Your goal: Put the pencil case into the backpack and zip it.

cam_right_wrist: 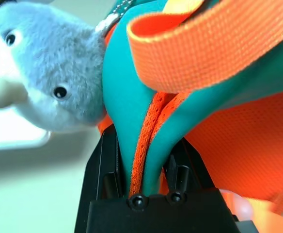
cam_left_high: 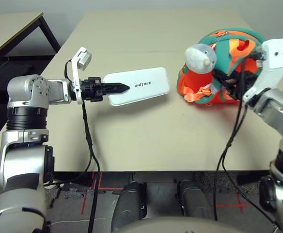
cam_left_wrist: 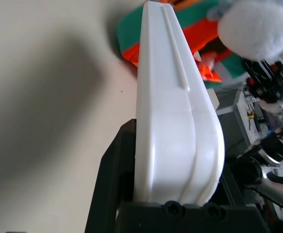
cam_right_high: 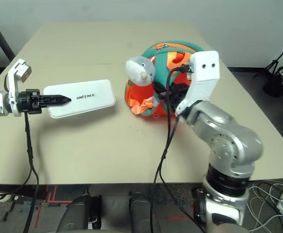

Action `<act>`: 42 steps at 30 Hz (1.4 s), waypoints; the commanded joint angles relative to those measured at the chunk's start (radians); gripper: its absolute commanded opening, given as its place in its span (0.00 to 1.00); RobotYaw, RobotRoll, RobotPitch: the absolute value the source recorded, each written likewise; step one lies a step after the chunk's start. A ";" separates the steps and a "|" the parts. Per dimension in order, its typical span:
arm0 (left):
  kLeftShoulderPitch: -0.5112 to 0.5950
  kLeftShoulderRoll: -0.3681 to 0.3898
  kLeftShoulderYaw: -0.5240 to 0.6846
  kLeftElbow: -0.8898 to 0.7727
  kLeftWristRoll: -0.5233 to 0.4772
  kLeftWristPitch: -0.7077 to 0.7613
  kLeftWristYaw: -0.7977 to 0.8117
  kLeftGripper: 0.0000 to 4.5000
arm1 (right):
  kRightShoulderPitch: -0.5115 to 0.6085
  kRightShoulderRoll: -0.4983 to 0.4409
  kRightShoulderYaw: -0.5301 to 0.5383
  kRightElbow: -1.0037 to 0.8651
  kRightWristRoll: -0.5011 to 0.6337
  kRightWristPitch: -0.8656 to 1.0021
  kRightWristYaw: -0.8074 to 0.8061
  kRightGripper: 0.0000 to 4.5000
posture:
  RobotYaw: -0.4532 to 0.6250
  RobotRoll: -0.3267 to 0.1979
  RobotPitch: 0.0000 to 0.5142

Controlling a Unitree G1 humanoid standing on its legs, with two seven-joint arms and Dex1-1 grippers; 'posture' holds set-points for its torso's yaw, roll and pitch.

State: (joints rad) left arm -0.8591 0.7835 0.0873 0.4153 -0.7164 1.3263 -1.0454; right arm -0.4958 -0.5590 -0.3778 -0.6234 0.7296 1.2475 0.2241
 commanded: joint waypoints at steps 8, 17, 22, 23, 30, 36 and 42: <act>-0.093 0.027 -0.058 0.115 0.067 -0.090 -0.095 0.31 | -0.009 -0.074 -0.244 -0.187 0.389 0.197 -0.021 0.34 | 0.20 0.62 0.16; -0.145 0.016 -0.108 0.203 0.127 -0.137 -0.163 0.31 | 0.145 -0.382 -0.263 -0.174 0.975 -0.071 -0.317 0.34 | 0.16 0.62 0.20; -0.151 0.011 -0.121 0.226 0.150 -0.148 -0.193 0.31 | 0.235 -0.573 -0.248 -0.186 1.178 -0.270 -0.455 0.34 | 0.15 0.62 0.21; -0.152 0.010 -0.122 0.229 0.153 -0.149 -0.196 0.31 | 0.249 -0.600 -0.252 -0.188 1.202 -0.299 -0.471 0.34 | 0.15 0.62 0.21; -0.159 -0.004 -0.115 0.246 0.171 -0.153 -0.206 0.31 | 0.331 -0.694 -0.235 -0.208 1.236 -0.436 -0.499 0.34 | 0.15 0.62 0.21; -0.149 -0.012 -0.092 0.220 0.162 -0.130 -0.183 0.31 | 0.379 -0.689 -0.198 -0.195 1.160 -0.462 -0.469 0.34 | 0.18 0.62 0.22; -0.112 0.008 -0.064 0.171 0.146 -0.095 -0.161 0.31 | 0.553 -0.664 -0.244 -0.215 1.233 -0.481 -0.512 0.54 | 0.20 0.62 0.24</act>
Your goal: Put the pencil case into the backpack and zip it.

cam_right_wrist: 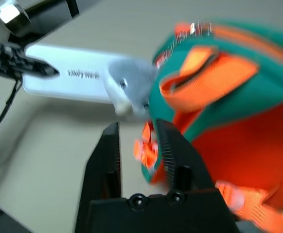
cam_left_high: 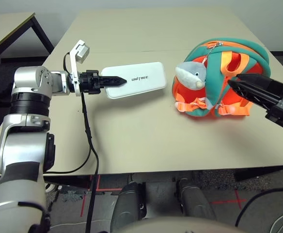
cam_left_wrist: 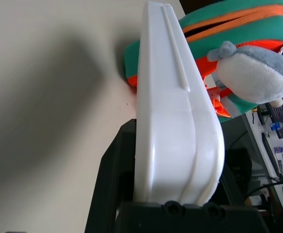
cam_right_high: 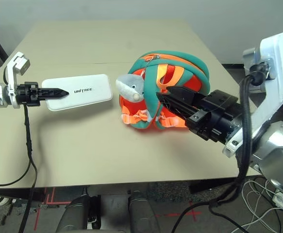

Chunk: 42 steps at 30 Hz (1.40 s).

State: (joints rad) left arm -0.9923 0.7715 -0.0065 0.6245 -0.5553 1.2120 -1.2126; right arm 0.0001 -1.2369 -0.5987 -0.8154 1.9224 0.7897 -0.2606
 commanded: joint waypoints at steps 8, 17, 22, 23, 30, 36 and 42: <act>0.048 0.022 0.062 -0.078 -0.025 0.053 0.032 0.31 | 0.272 0.065 -0.051 -0.119 0.050 -0.162 -0.120 1.00 | 0.19 0.62 0.27; 0.060 -0.005 0.082 -0.098 -0.036 0.067 0.058 0.31 | 0.172 0.104 0.179 -0.115 -0.010 -0.283 -0.271 1.00 | 0.21 0.62 0.27; 0.074 0.000 0.097 -0.113 -0.050 0.074 0.080 0.31 | 0.086 0.171 0.319 -0.076 -0.148 -0.282 -0.286 1.00 | 0.23 0.62 0.26; 0.077 0.003 0.101 -0.117 -0.054 0.078 0.082 0.31 | 0.070 0.189 0.343 -0.069 -0.169 -0.281 -0.290 1.00 | 0.23 0.62 0.26; 0.094 0.012 0.130 -0.150 -0.073 0.106 0.108 0.31 | -0.027 0.274 0.450 -0.002 -0.321 -0.246 -0.262 1.00 | 0.25 0.62 0.25; 0.098 0.008 0.148 -0.166 -0.087 0.119 0.132 0.31 | -0.132 0.357 0.543 0.056 -0.475 -0.197 -0.223 1.00 | 0.26 0.62 0.24; 0.103 0.001 0.156 -0.173 -0.099 0.124 0.150 0.31 | -0.213 0.439 0.616 0.100 -0.689 -0.141 -0.173 1.00 | 0.27 0.62 0.25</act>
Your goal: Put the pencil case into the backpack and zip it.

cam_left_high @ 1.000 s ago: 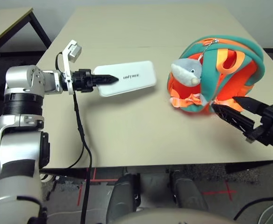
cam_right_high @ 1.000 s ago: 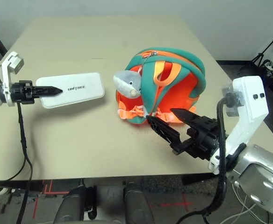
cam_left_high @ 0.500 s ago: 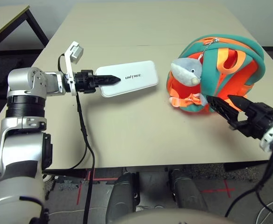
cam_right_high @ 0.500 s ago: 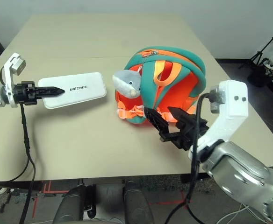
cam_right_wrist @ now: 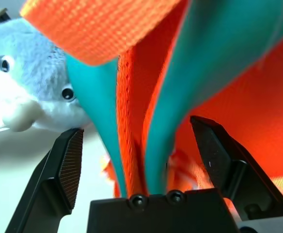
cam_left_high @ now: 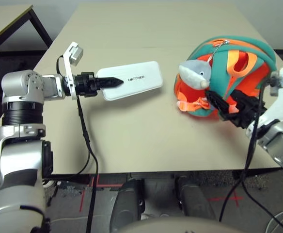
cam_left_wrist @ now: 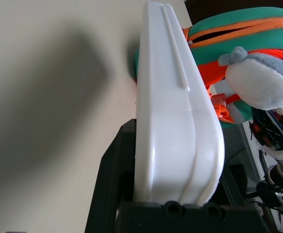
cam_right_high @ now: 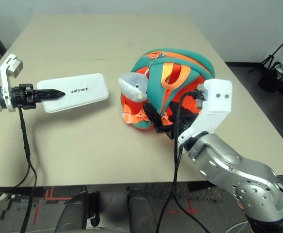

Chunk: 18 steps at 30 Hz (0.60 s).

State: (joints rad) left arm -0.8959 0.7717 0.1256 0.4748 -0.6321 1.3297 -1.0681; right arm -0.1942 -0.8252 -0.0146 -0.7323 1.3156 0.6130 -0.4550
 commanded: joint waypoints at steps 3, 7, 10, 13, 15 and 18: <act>0.004 -0.001 0.026 -0.025 -0.027 0.010 0.012 0.31 | -0.038 0.065 0.042 0.032 -0.148 0.068 0.034 1.00 | 0.27 0.62 0.25; 0.001 -0.001 0.027 -0.022 -0.029 0.010 0.016 0.31 | -0.059 0.094 0.039 0.046 -0.233 0.107 0.066 0.93 | 0.27 0.62 0.24; -0.003 -0.001 0.027 -0.018 -0.028 0.008 0.016 0.31 | -0.065 0.121 0.031 0.048 -0.268 0.136 0.082 0.76 | 0.27 0.62 0.23; -0.006 -0.001 0.027 -0.013 -0.027 0.002 0.015 0.31 | -0.068 0.152 0.020 0.045 -0.291 0.163 0.088 0.54 | 0.27 0.62 0.22; -0.006 -0.003 0.028 -0.011 -0.027 0.000 0.015 0.31 | -0.072 0.170 0.012 0.043 -0.309 0.175 0.095 0.38 | 0.27 0.62 0.22; -0.006 -0.006 0.028 -0.010 -0.027 -0.004 0.016 0.31 | -0.077 0.191 -0.002 0.042 -0.335 0.192 0.109 0.17 | 0.27 0.62 0.21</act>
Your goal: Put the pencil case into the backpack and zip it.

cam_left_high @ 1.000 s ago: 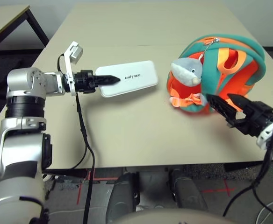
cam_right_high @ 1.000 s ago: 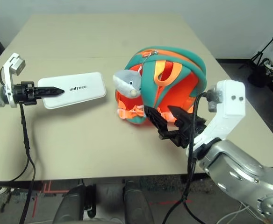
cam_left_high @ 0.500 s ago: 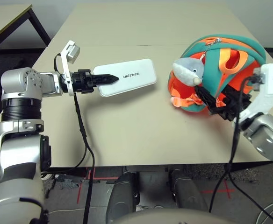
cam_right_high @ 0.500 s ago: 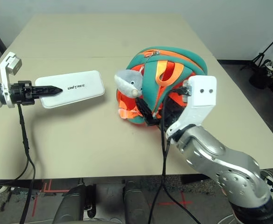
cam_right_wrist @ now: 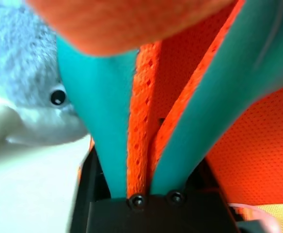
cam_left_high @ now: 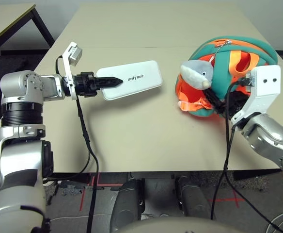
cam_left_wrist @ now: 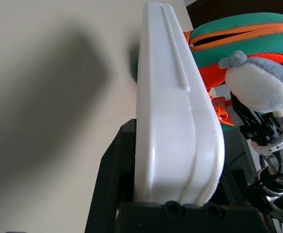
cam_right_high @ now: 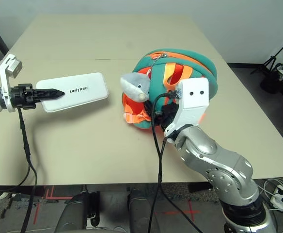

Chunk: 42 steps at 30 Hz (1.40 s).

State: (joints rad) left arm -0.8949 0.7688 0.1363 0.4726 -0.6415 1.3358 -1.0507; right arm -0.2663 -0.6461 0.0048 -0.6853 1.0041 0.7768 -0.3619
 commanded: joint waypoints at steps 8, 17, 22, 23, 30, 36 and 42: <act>-0.008 -0.004 0.018 -0.002 -0.015 -0.019 -0.003 0.31 | -0.022 0.055 -0.059 -0.013 -0.064 0.063 0.055 0.03 | 0.27 0.62 0.20; -0.003 0.010 0.018 0.001 -0.014 -0.026 -0.010 0.31 | 0.033 -0.022 -0.251 -0.154 0.140 0.087 0.136 0.03 | 0.26 0.62 0.20; -0.014 0.002 0.002 0.036 0.000 -0.050 -0.016 0.31 | 0.100 -0.193 -0.381 -0.258 0.454 0.036 0.171 0.03 | 0.22 0.62 0.21; -0.020 -0.003 -0.004 0.044 0.002 -0.054 -0.019 0.31 | 0.114 -0.226 -0.407 -0.262 0.489 0.028 0.180 0.03 | 0.21 0.62 0.22; -0.066 -0.019 -0.046 0.105 0.023 -0.089 -0.047 0.31 | 0.246 -0.387 -0.581 -0.291 0.667 -0.022 0.196 0.03 | 0.17 0.62 0.24; -0.101 -0.026 -0.086 0.135 0.047 -0.135 -0.085 0.31 | 0.321 -0.401 -0.579 -0.307 0.634 -0.060 0.203 0.03 | 0.16 0.62 0.23; -0.215 0.078 -0.198 0.064 0.088 -0.169 -0.232 0.31 | 0.417 -0.343 -0.513 -0.309 0.419 -0.067 0.336 0.03 | 0.19 0.62 0.21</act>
State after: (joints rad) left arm -1.0594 0.8082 -0.0487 0.5829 -0.5655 1.1924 -1.2216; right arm 0.1399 -0.9932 -0.5216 -0.9786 1.4724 0.7278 -0.0584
